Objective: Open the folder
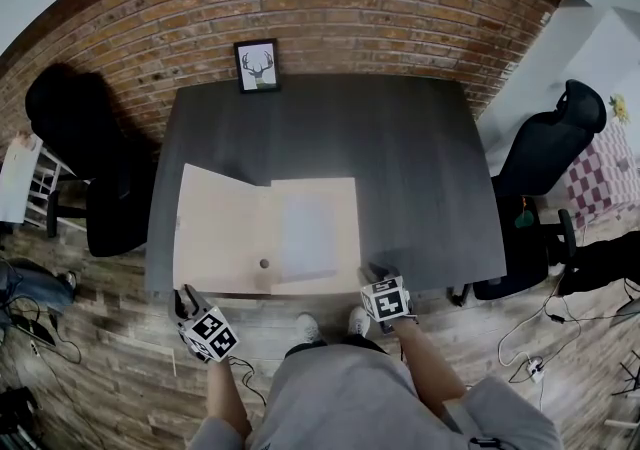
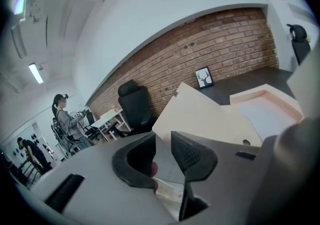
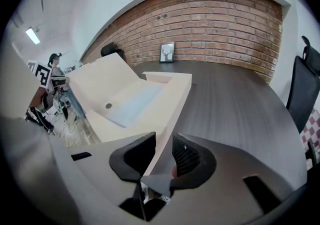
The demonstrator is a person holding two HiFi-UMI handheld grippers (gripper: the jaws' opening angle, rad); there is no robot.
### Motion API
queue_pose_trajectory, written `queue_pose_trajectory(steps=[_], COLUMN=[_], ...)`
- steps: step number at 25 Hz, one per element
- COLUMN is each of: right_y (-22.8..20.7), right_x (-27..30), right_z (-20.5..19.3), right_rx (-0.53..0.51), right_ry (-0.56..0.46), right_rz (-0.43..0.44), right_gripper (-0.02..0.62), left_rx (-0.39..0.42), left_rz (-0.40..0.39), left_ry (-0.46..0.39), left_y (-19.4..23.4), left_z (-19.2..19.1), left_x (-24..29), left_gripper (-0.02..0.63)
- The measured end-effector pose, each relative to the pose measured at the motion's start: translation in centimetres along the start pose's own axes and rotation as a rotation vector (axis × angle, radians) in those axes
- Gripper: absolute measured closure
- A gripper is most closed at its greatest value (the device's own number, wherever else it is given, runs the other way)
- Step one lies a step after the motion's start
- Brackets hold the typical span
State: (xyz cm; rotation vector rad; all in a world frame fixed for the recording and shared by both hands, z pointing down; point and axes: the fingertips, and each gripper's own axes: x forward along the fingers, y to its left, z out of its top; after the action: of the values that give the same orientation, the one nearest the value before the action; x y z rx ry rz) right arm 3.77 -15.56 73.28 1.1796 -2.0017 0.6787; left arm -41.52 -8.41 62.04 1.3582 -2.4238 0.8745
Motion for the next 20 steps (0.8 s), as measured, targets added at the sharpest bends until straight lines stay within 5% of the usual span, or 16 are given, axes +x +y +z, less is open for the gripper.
queue_pose_trajectory(steps=[6,13,15,20], right_y=[-0.1,0.4,0.9,1.8], right_x=[0.0,-0.3,-0.7,-2.9], right_z=[0.0,0.4,1.5,6.0], right_rx=[-0.004,-0.009,-0.025,-0.028], right_ry=[-0.002,-0.016,-0.057,-0.192], right_rz=[0.000,0.005,0.008,0.019], right_gripper=[0.500,0.532,0.583,0.595], left_rx=[0.046,0.056,0.060,0.047], left_rz=[0.046,0.035,0.030,-0.005], left_ry=[-0.043,-0.179,-0.209,-0.301], left_y=[0.2,-0.1,-0.4,-1.1], left_z=[1.3,5.2,6.3,10.0], left_x=[-0.8,-3.5,-4.4,-6.3], left_gripper=[0.491,0.593,0.603,0.603])
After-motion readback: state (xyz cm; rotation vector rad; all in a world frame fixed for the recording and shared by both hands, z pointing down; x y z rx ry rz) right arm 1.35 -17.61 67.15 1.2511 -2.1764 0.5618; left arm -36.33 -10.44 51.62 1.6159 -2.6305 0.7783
